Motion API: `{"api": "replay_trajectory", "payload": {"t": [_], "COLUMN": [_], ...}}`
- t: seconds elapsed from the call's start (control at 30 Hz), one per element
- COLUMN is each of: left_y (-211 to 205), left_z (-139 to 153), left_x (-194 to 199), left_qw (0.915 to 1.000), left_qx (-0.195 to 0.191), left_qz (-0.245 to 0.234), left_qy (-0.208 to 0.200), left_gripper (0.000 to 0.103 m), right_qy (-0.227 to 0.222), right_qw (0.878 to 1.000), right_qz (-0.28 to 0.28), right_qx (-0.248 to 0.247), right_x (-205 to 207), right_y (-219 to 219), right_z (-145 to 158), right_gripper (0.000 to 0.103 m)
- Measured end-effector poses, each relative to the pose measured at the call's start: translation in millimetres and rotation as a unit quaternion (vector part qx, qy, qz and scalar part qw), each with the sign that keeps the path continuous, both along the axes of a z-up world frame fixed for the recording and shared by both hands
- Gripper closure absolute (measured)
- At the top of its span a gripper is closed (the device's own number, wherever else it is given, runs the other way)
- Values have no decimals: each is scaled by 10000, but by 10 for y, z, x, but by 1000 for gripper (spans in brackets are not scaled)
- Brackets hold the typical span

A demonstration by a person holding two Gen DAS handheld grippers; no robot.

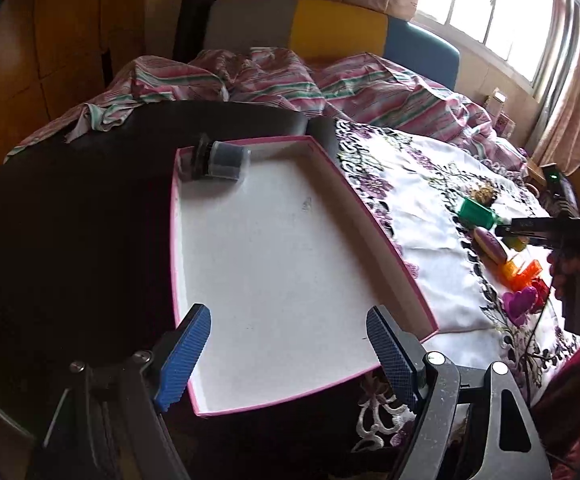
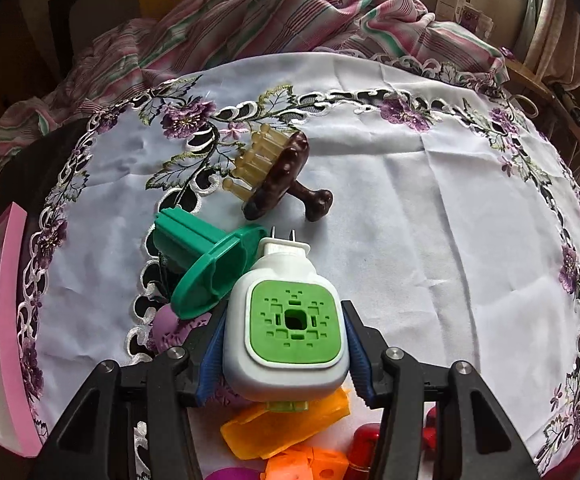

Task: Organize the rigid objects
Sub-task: 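Carry the white-green diffuser into the tray and release it with the right gripper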

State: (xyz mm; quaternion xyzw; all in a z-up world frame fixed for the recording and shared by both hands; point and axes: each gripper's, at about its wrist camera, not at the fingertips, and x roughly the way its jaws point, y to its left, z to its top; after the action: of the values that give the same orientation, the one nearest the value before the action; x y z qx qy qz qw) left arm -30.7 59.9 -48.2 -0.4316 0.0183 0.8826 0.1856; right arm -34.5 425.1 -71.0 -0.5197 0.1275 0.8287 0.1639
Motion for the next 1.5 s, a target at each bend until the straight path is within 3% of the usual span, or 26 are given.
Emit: {"api": "replay_trajectory", "payload": {"t": [0.3, 0.5, 1.17, 1.5], "left_y": [-148, -216, -446, -613], "left_z": [62, 54, -9, -71], "left_x": [5, 1, -2, -29], "left_qw": [9992, 9988, 9971, 9953], "left_qx": [-144, -101, -82, -71], "left_qz": [338, 452, 753, 968], "left_qy": [164, 137, 60, -21], "left_gripper": [22, 22, 22, 22], "right_qy": [617, 854, 806, 622], "right_qw": [9974, 9931, 9647, 9582], "right_qz": [119, 751, 2439, 2654], "right_qx": [363, 284, -579, -867], "right_x": [207, 140, -162, -415], "right_y": [-314, -873, -2590, -3104], "right_z": [408, 592, 480, 359], "right_gripper": [50, 50, 50, 50]}}
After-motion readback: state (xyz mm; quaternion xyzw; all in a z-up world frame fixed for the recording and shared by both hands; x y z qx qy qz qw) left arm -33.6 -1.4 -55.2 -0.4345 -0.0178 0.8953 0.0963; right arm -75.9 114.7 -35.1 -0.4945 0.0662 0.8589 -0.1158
